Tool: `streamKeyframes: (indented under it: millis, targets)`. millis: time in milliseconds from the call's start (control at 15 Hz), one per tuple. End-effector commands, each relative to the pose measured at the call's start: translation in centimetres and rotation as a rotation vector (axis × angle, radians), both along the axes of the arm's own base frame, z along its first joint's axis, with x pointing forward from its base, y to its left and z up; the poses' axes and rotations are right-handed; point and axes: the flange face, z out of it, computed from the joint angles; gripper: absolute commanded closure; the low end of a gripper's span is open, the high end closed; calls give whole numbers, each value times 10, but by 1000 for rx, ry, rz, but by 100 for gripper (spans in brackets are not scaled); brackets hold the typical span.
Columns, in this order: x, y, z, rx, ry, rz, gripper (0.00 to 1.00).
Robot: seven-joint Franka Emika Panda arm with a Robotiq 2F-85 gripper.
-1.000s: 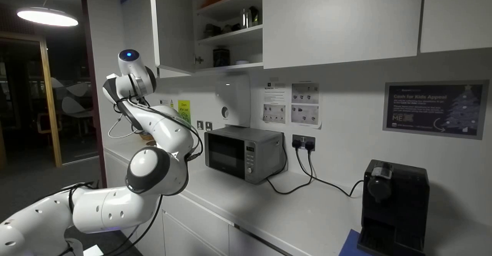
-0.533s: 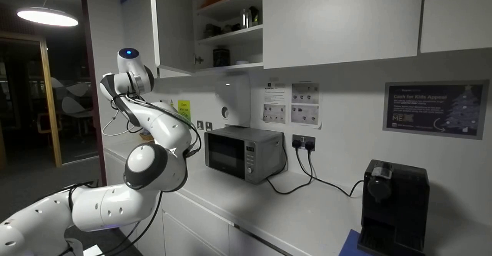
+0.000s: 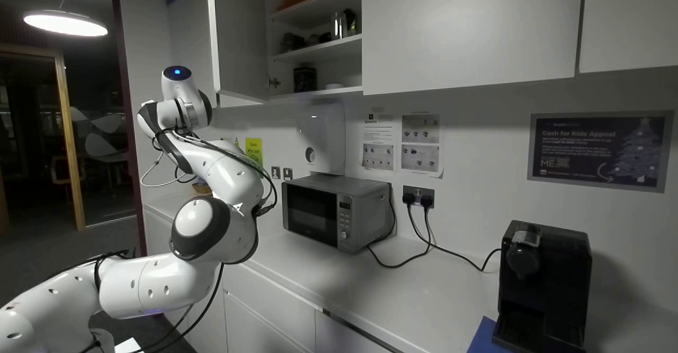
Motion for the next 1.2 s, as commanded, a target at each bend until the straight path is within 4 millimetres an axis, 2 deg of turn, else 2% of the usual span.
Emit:
streamKeyframes:
  millis: [0, 400, 1133]
  targets:
    - [0, 0, 0, 0, 0, 0, 0]
    - [2, 3, -4, -4, 10, 6, 0]
    - [11, 40, -41, -35, 129, 99, 0]
